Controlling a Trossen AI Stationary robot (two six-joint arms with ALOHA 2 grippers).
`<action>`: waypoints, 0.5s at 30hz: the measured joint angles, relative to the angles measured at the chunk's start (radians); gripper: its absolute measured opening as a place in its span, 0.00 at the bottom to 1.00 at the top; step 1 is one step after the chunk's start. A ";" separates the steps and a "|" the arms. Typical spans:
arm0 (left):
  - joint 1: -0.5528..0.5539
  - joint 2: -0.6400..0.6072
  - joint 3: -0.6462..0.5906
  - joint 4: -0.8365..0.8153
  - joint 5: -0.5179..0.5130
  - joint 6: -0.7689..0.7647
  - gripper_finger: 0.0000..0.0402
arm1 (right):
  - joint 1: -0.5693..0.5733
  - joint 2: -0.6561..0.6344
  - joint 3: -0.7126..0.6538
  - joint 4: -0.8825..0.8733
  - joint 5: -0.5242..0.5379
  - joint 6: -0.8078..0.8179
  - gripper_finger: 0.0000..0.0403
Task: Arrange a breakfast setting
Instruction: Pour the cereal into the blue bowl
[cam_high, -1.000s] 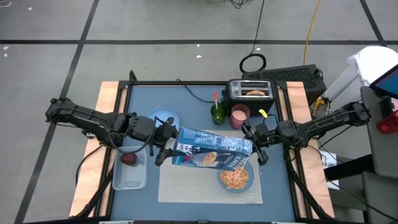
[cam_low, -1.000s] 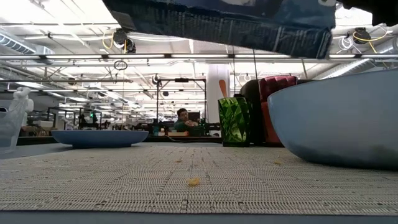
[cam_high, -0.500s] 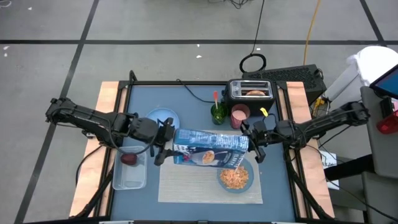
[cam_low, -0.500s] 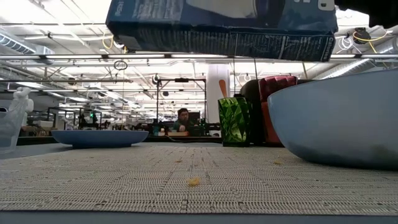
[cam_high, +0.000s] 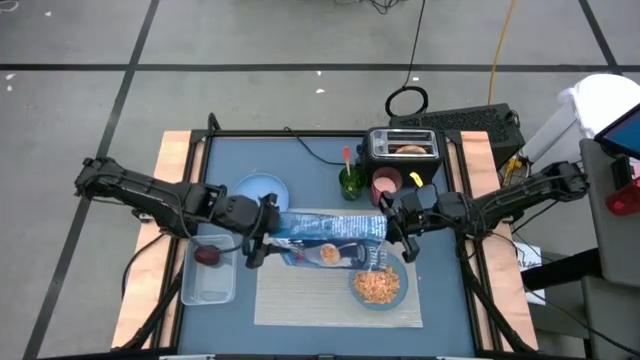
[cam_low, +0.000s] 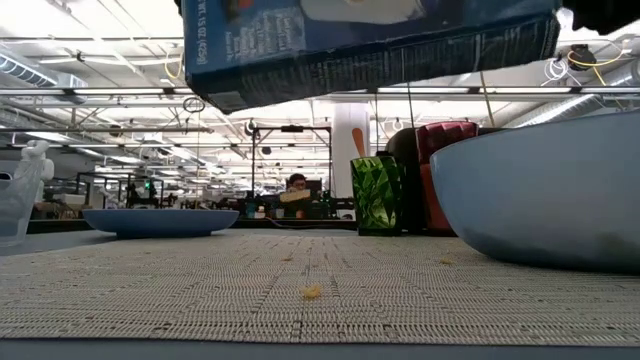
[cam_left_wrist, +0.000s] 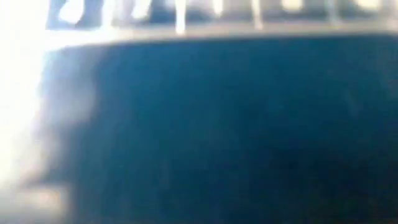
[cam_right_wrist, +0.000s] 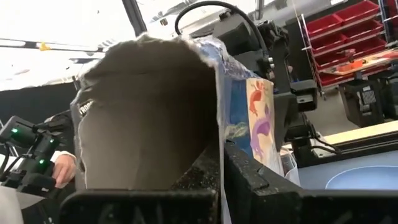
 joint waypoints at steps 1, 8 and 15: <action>0.000 0.006 0.000 -0.001 0.000 0.001 0.69 | -0.001 0.004 0.013 -0.017 -0.002 0.000 0.00; -0.001 0.050 -0.001 -0.033 -0.002 0.005 0.69 | -0.005 0.016 0.051 -0.093 -0.013 0.000 0.00; -0.001 0.046 -0.002 -0.035 -0.005 0.015 0.69 | -0.006 0.016 0.054 -0.116 -0.005 0.000 0.00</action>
